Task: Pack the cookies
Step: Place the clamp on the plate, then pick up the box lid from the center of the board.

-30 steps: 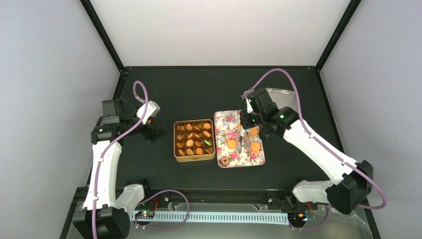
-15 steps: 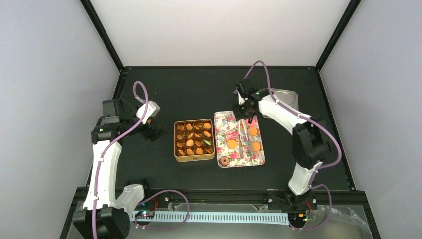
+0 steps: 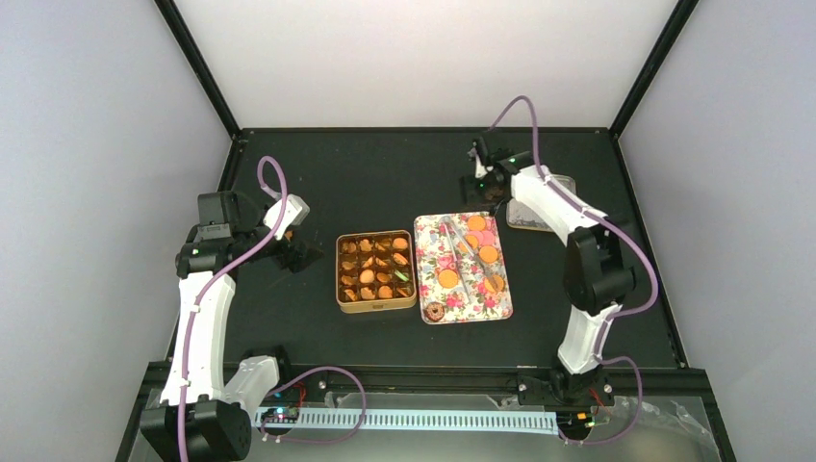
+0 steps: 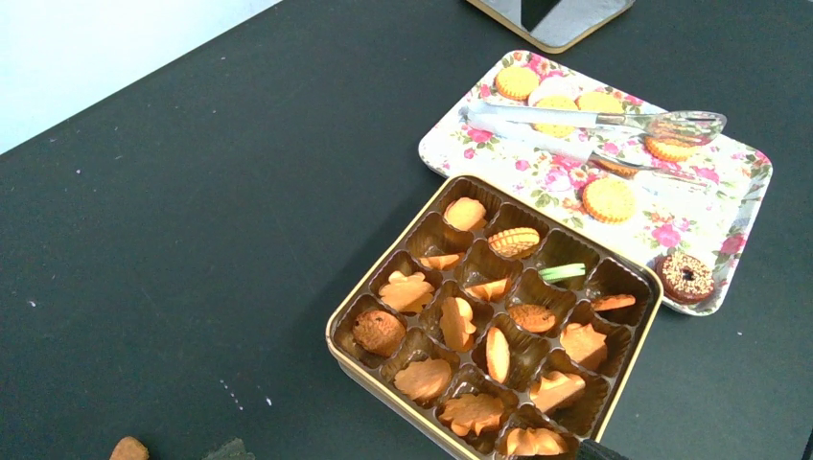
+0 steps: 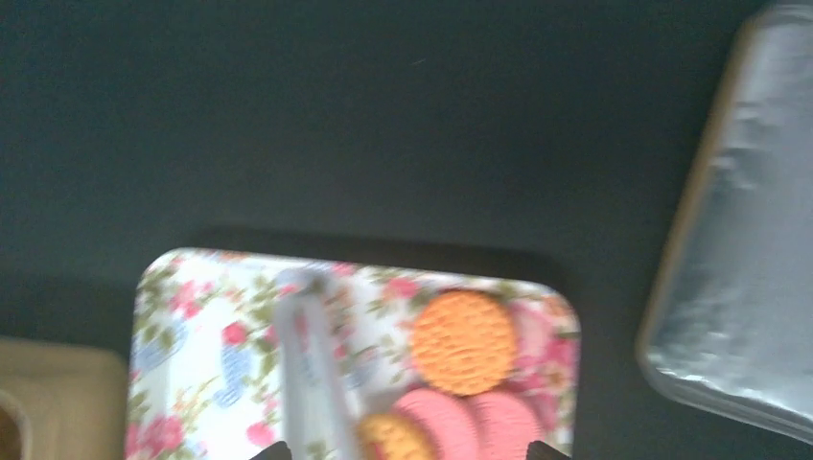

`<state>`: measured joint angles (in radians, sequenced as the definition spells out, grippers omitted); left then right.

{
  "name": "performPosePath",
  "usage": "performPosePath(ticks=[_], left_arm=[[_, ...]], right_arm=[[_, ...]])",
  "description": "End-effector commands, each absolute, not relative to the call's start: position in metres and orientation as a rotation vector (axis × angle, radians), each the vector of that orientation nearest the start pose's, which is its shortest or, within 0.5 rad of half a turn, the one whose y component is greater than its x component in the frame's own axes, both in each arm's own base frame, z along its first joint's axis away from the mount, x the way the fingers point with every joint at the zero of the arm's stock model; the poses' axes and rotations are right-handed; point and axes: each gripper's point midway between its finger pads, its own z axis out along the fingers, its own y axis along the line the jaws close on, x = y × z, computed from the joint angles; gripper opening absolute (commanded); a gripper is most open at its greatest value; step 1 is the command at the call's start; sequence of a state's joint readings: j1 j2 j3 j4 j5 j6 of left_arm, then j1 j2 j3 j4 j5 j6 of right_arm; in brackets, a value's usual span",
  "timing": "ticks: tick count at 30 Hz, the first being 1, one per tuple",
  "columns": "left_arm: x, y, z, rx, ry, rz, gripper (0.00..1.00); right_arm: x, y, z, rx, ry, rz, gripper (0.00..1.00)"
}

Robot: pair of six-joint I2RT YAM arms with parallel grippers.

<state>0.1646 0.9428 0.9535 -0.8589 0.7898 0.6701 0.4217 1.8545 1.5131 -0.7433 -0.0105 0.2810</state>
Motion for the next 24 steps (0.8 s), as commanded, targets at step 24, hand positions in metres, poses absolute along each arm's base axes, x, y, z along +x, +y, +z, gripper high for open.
performPosePath(ticks=[24], left_arm=[[0.255, -0.078, 0.246, 0.854, 1.977, -0.463, 0.90]], right_arm=[[0.500, 0.068, 0.037, 0.179, 2.825, -0.123, 0.46]])
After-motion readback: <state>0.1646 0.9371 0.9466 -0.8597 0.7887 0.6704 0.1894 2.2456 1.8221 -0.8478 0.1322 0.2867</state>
